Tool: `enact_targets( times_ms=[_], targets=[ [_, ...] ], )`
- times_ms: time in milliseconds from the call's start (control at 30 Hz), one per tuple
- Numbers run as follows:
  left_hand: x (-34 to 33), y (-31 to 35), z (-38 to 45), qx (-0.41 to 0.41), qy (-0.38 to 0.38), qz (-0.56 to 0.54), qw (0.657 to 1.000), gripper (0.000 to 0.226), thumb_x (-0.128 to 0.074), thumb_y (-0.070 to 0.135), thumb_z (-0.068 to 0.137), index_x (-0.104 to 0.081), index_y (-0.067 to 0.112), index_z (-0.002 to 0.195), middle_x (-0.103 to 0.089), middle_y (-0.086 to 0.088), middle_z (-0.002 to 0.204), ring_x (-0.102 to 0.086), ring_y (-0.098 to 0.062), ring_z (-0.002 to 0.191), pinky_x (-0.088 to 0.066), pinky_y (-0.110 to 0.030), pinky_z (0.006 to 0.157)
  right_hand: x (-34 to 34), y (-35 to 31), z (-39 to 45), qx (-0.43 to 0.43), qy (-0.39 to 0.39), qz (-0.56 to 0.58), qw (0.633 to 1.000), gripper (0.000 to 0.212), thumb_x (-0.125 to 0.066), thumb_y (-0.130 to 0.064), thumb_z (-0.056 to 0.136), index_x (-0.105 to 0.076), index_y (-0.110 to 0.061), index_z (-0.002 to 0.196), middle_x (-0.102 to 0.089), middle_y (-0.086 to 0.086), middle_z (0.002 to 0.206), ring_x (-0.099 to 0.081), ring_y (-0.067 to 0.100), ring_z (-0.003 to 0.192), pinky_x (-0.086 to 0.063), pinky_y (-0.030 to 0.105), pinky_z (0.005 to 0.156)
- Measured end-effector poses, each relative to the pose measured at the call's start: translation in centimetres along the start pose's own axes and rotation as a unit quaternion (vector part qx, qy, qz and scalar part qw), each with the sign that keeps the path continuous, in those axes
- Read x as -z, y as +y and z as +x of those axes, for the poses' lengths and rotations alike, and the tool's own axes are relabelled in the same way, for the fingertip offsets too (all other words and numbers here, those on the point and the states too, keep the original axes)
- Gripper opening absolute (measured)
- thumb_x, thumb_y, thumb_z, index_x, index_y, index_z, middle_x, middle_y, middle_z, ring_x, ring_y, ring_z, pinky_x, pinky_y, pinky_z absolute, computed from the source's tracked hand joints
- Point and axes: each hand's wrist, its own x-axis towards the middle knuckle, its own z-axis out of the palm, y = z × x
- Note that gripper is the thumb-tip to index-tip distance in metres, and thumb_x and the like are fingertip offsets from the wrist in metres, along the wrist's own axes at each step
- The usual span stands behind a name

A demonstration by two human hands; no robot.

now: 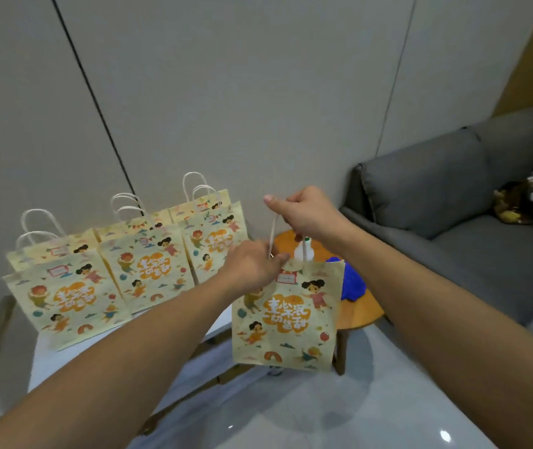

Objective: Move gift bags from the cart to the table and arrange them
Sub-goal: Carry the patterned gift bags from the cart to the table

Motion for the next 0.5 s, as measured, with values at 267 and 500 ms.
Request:
enact_targets(
  times_ms=[267, 500],
  targets=[
    [-6.9, 9.5, -2.6, -0.239, -0.129, 0.021, 0.962, 0.033, -0.049, 0.060, 0.097, -0.067, 0.033, 0.104, -0.069, 0.008, 0.098, -0.062, -0.017, 0.096, -0.050, -0.040, 0.087, 7.6, 4.2, -13.3, -0.156, 0.158, -0.029, 0.975, 0.051, -0.064, -0.055, 0.091, -0.058, -0.010, 0.068, -0.047, 0.013, 0.061, -0.049, 0.026, 0.052, -0.053, 0.045, 0.062],
    [-13.4, 20.4, -11.1, -0.425, -0.186, 0.041, 0.885, 0.040, -0.037, 0.063, 0.100, -0.062, 0.031, 0.104, -0.068, 0.010, 0.083, -0.065, -0.014, 0.082, -0.045, -0.047, 0.099, 13.1, 6.3, -28.4, -0.271, 0.342, -0.053, 0.898, 0.051, -0.070, -0.040, 0.093, -0.046, -0.018, 0.054, -0.038, -0.008, 0.042, -0.047, 0.017, 0.049, -0.051, 0.041, 0.060]
  ],
)
